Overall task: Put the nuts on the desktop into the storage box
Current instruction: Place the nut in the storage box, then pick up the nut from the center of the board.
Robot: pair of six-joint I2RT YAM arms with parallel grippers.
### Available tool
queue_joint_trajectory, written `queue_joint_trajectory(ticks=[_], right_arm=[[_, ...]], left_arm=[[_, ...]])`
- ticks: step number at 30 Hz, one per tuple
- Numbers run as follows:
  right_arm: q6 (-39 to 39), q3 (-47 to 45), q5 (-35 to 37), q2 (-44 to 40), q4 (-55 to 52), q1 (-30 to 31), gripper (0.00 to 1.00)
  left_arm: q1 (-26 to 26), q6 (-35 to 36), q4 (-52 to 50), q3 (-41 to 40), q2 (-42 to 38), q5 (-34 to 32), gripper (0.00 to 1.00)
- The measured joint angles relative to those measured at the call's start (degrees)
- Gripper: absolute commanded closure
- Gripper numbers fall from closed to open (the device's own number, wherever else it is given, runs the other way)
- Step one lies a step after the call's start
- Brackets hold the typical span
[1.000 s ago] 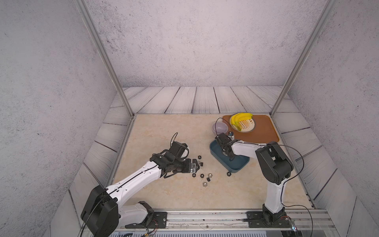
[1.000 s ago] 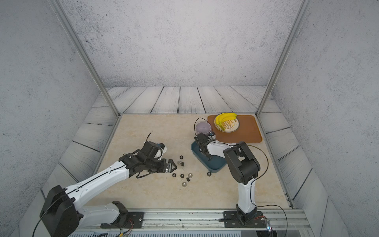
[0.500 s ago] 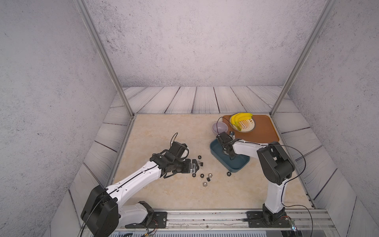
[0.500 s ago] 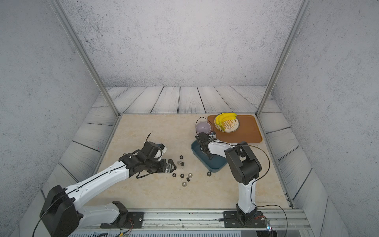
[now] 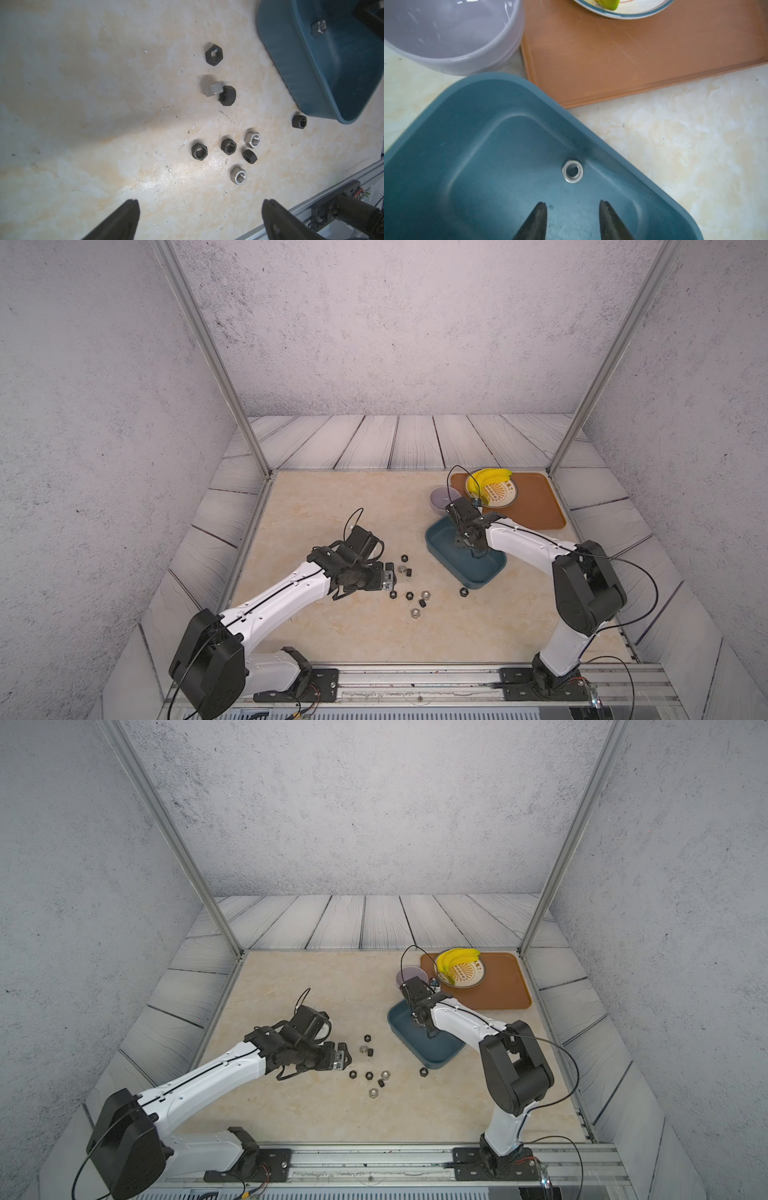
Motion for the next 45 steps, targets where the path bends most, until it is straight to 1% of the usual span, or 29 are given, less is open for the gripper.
queue_joint_trajectory(ticks=[4,8,10,12,13,14,15,22,27,31,37,39,40,41,42,45], right_arm=[[0.3,2.5,-4.8,-4.4,-5.8,0.0,0.48],[-0.3,2.6,-9.6,-10.3,-11.0,0.0,0.37],[-0.9,2.7,-11.9,-12.5,-13.3,0.0,0.30],[-1.9,3.0,-14.5,-14.6,-15.7,0.0,0.17],[-2.4,3.0,-15.7,-15.5,-16.5,0.0,0.12],[-3.1,3.1,-17.1,-16.4,-17.4,0.0,0.04],[-3.9,3.0,-18.8,-17.4,-18.2,0.0,0.01],[-6.5,1.3,-29.0,-24.1,-23.0,0.0,0.01],[-7.2,-4.9,-34.5,-28.7,-25.0,0.0,0.01],[-7.7,-11.2,-38.4,-32.4,-25.0,0.0,0.01],[-7.9,-19.3,-42.0,-34.8,-24.2,0.1,0.01],[-7.8,-21.2,-42.7,-35.1,-23.6,0.1,0.01],[-7.7,-22.1,-43.1,-35.3,-23.3,0.1,0.01],[-7.5,-22.8,-43.5,-35.7,-22.9,0.1,0.01],[-7.5,-23.4,-43.7,-36.1,-22.5,0.1,0.01],[-6.8,-24.5,-44.4,-37.5,-21.2,0.1,0.01]], left_arm=[[-0.3,0.0,-0.9,0.4,0.0,-0.4,0.02],[-0.4,0.9,-1.8,1.3,0.1,-0.6,0.01],[-0.6,1.7,-1.9,1.9,0.2,-0.6,0.02],[-1.0,2.9,-2.3,2.7,0.4,-0.7,0.02],[-1.2,3.5,-2.8,3.4,0.7,-1.1,0.02],[-1.5,4.0,-3.3,4.1,1.2,-1.5,0.01],[-1.7,4.6,-3.8,4.9,1.9,-1.8,0.02],[-4.0,7.5,-5.6,10.1,7.3,-4.2,0.02],[-6.1,9.8,-6.8,12.9,10.9,-4.7,0.02],[-8.3,12.6,-8.0,15.8,15.5,-4.7,0.02],[-9.3,15.1,-9.1,17.3,22.2,-3.4,0.00],[-9.3,15.5,-9.7,17.3,24.0,-3.5,0.01],[-9.3,15.6,-10.1,17.3,24.7,-3.6,0.05],[-9.3,15.8,-10.4,17.4,25.3,-3.8,0.12],[-9.3,15.9,-10.8,17.4,25.7,-4.1,0.16],[-9.3,16.9,-11.4,17.7,26.9,-4.6,0.19]])
